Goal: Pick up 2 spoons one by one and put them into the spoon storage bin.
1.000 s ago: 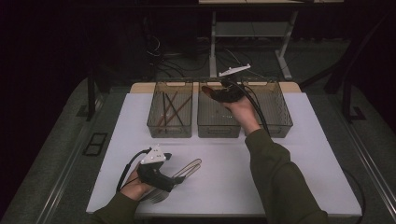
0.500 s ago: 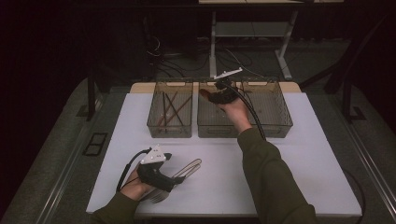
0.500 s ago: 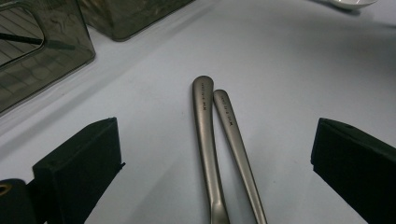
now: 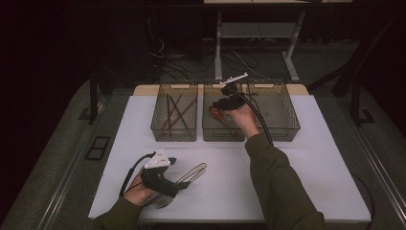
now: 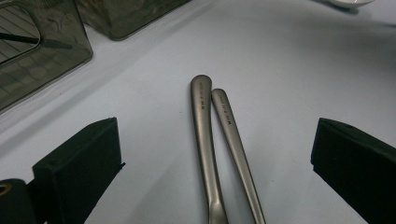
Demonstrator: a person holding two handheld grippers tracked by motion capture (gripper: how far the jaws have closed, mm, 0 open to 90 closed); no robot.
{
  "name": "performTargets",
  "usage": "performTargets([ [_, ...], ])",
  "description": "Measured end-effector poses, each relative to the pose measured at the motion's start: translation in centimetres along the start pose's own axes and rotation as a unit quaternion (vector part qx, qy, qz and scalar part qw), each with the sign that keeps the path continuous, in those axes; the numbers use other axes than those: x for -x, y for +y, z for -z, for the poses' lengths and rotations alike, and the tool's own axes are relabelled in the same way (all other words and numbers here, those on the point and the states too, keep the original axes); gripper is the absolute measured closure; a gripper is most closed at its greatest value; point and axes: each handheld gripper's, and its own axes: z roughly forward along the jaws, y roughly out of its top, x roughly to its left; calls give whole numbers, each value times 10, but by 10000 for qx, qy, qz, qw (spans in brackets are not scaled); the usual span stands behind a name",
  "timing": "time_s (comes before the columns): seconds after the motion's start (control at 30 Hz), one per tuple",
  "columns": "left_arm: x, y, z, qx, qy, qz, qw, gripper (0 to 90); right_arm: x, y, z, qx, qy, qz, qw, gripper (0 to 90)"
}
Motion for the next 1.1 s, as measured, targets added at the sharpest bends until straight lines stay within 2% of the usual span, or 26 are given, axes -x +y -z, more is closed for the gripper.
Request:
performTargets([
  [0.23, 0, 0, 0, 23, 21, 0, 10000, 7, 0, -1, 20, 146, 168, 44, 9997, 556],
  [0.53, 0, 0, 0, 2, 50, -8, 10000, 7, -1, -17, 58, 238, 508, 168, 9983, 546],
  [0.83, 0, 0, 0, -26, 71, -28, 10000, 7, 5, -48, 93, 175, 637, 351, 9972, 623],
  [1.1, 1, 1, 0, -35, 80, -31, 10000, 7, 10, -85, 118, 79, 664, 534, 9963, 749],
])
